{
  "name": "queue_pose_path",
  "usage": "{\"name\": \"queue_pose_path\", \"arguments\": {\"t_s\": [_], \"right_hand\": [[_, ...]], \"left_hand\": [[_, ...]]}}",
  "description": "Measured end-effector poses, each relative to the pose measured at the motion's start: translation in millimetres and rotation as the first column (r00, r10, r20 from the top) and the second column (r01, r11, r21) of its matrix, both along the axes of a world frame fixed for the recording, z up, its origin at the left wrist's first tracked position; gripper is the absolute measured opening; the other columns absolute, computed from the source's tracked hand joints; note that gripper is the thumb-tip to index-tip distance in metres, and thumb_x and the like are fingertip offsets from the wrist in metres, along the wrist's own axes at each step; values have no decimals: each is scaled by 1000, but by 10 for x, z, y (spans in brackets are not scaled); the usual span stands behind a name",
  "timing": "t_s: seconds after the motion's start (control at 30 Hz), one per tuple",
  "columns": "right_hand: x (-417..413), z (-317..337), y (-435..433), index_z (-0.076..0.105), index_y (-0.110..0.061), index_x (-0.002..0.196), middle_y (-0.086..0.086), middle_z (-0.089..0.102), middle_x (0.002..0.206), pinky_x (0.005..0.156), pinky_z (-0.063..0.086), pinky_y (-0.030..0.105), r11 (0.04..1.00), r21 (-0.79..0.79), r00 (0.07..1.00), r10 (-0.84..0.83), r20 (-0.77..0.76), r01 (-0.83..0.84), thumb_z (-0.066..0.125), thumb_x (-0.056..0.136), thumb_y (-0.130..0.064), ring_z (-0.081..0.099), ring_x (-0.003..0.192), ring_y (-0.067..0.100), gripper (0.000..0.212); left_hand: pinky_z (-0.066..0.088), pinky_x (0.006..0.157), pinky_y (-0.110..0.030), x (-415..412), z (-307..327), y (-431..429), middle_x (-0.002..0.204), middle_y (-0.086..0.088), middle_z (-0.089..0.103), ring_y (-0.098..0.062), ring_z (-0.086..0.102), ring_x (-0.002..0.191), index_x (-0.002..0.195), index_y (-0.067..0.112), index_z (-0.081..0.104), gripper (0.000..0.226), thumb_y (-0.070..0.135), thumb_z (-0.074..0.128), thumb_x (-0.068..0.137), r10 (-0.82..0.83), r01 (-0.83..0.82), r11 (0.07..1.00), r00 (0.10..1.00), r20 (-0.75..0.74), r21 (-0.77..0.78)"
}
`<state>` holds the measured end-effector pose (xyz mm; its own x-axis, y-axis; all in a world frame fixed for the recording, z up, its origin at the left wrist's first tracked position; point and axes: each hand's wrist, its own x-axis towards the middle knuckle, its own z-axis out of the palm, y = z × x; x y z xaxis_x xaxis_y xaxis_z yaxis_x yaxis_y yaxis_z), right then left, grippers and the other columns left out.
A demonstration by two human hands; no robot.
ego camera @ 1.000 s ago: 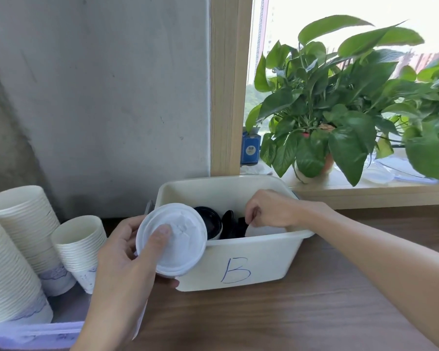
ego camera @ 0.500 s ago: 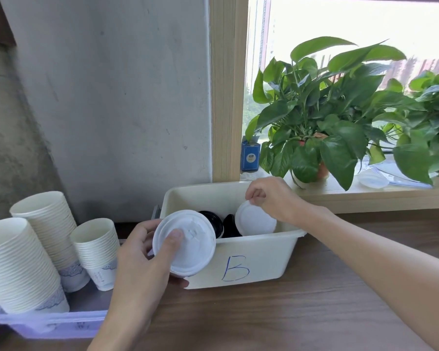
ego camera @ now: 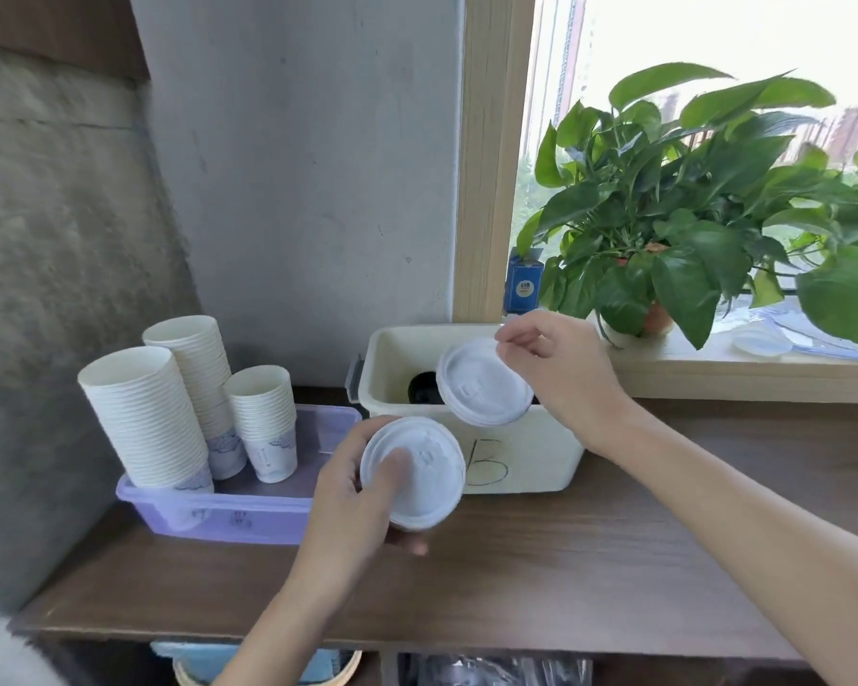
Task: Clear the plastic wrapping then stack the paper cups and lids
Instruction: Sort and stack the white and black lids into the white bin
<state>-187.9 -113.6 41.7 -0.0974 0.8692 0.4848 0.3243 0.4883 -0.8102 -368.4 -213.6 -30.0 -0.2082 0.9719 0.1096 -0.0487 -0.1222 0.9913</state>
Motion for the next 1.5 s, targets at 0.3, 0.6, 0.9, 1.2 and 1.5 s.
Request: {"name": "queue_pose_path", "arguments": {"t_s": [0.3,0.6,0.9,1.2,1.5], "right_hand": [[-189,-715,-556,68,-21,79,-6,69,79,67,47,13,993,-115,995,-3,-101,-9,65,84,-1,62,73,4,21],[-394,-1183,-658,66,-26,80,-9,69,81,75,52,21,994,-101,995,-57,-87,48,63,85,0,63,79,5,26],[-404,-1402,-628,61,-24,112,-7,63,109,89,47,22,979,-190,990,52,-128,-76,61,91,-14,59,101,5,23],[-393,-1628,-656,52,-19,126,-7,65,116,88,45,13,908,-289,942,241,-235,-304,57,84,-41,60,106,-1,48],[-370,-1678,-649,50,-32,122,-10,61,122,93,44,14,925,-260,951,223,-216,-276,65,86,-36,57,111,-2,39]], "left_hand": [[54,55,-41,52,-480,-185,94,-17,71,-24,64,57,113,18,66,41,43,35,103,-33,70,975,984,173,-212],[51,61,-38,79,-676,-125,85,-19,74,-25,55,50,110,16,69,70,67,23,96,-62,87,953,994,95,-291],[58,65,-35,94,-847,-51,106,21,63,-7,66,94,124,28,50,47,42,66,82,-5,15,999,982,-190,51],[43,92,-16,-14,-932,-58,118,13,61,-12,59,114,126,23,49,29,28,52,98,2,60,973,963,-269,221],[44,94,-15,9,-1010,-60,123,20,60,-7,58,118,132,21,47,35,27,50,98,24,58,965,952,-305,255]]}}
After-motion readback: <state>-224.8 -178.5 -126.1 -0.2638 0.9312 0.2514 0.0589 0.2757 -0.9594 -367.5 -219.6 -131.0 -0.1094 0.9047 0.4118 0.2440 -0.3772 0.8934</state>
